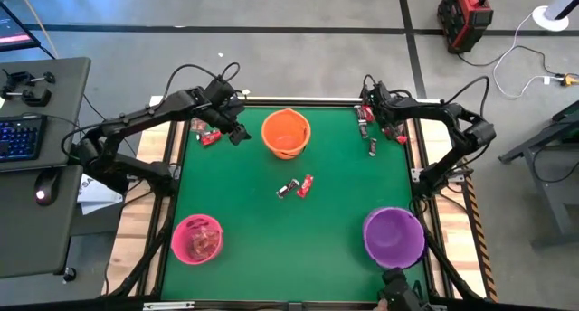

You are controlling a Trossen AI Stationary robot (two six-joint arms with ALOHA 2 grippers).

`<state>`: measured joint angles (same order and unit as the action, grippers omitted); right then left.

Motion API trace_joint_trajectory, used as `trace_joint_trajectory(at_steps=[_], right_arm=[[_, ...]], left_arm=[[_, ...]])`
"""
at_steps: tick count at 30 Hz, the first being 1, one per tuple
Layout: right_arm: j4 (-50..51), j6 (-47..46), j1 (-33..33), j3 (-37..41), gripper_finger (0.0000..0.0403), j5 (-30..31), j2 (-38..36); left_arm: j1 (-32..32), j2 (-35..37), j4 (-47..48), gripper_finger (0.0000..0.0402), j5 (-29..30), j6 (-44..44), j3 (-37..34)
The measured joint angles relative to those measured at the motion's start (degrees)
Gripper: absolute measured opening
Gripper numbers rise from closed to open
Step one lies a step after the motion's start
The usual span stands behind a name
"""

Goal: Sort candy by brand, put in halloween buckets
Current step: Put the green gummy into the pink bucket

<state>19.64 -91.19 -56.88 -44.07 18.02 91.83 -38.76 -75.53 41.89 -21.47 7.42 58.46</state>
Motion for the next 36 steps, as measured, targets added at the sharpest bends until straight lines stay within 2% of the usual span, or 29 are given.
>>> trace_joint_trajectory(at_steps=[3,6,9,15,19,21,24,27,30,33,36], right_arm=[[0.77,3.45,0.49,0.0,0.0009,-0.45,-0.08],[2.56,6.98,1.55,0.0,0.0017,-0.55,-1.46],[5.18,10.27,2.98,0.0,0.0012,1.92,-4.54],[6.18,20.62,4.65,0.0,0.0005,4.17,-14.63],[4.89,27.29,8.82,0.0,0.0003,4.05,-22.79],[2.98,32.03,12.08,0.0,0.0002,2.78,-26.12],[0.52,38.23,17.84,0.0,0.0002,-3.05,-28.92],[-2.56,41.55,25.05,0.0,0.0001,-9.1,-28.84],[-8.7,45.15,33.65,-0.02,0.0001,-12.43,-26.03],[-17.59,51.68,42.29,-0.02,0.0001,-13.51,-20.72],[-28.74,59.23,49.04,-0.02,0.0001,-14.64,-13.34]], left_arm=[[0.0,0.04,-0.25,0.0191,-0.02,0.02,0.02],[0.0,0.79,-0.78,0.0191,-0.02,0.8,-0.01],[0.0,2.29,-3.06,0.0191,-0.02,2.67,-0.01],[0.0,5.47,-12.03,0.0191,-0.02,7.13,-0.01],[0.34,7.49,-18.83,0.0191,-0.15,8.21,-0.01],[0.78,8.41,-21.86,0.0191,-0.27,7.39,-0.01],[1.47,9.45,-25.34,0.0191,-0.35,5.81,-0.01],[2.28,9.88,-27.69,0.0191,-0.46,5.49,-0.01],[3.44,9.88,-29.95,0.0191,-0.88,5.46,-0.01],[4.86,9.88,-32.23,0.0191,-3.08,7.04,-0.01],[7.46,9.88,-35.42,0.0191,-3.82,12.39,-0.01]])
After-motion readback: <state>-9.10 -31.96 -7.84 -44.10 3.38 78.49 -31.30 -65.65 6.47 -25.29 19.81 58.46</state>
